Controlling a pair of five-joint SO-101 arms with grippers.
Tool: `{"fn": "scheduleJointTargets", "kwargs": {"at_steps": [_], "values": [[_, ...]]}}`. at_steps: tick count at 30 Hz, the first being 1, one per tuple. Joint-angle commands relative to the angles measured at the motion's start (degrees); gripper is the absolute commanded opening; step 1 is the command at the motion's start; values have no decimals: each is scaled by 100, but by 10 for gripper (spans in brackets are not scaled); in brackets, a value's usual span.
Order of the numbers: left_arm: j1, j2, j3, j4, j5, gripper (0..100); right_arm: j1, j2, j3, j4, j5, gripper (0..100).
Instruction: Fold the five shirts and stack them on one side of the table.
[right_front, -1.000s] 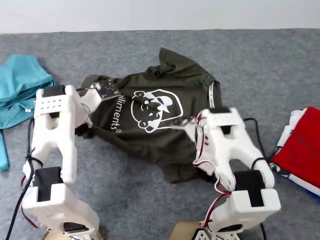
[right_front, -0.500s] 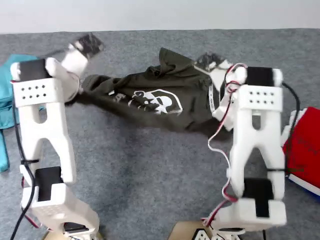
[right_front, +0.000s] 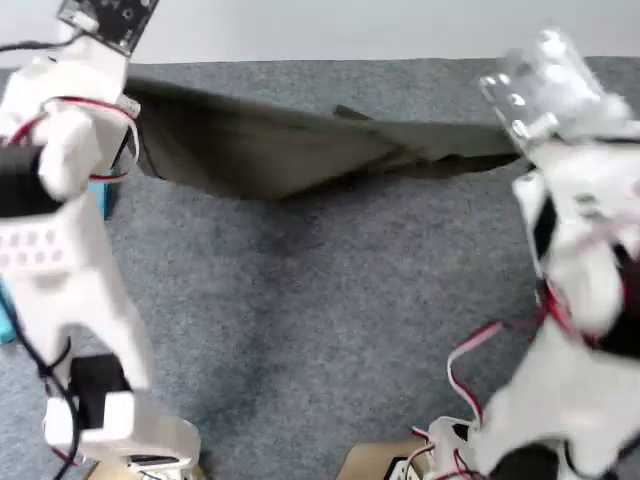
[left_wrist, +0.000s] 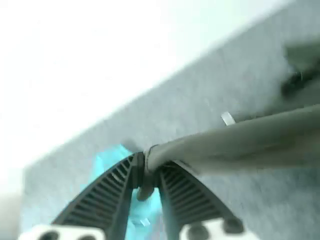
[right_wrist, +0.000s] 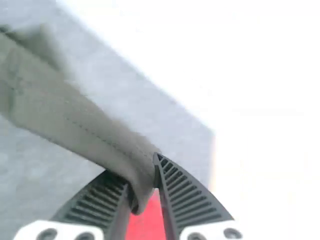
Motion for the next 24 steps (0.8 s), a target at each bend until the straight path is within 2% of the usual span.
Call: {"fn": "scheduleJointTargets", "kwargs": {"at_steps": [1,6,10,16,22,24], "values": [[53,-615,-391,97,62,5,576,-541,-466,-567,88,9],[26,-1310,-752,97,62,5,1226,-1147,-527,-1341,97,9],[35,-1934,-901,97,44,5,1560,-1525,-527,-1727,440,10],[26,-2804,-875,97,-501,5,2000,-1868,-527,-2211,835,10],[-9,-3288,-778,105,-774,5,2026,-2018,-501,-2097,985,10],[-264,-3376,-576,105,-835,5,2009,-2000,-484,-1895,985,10]]}}
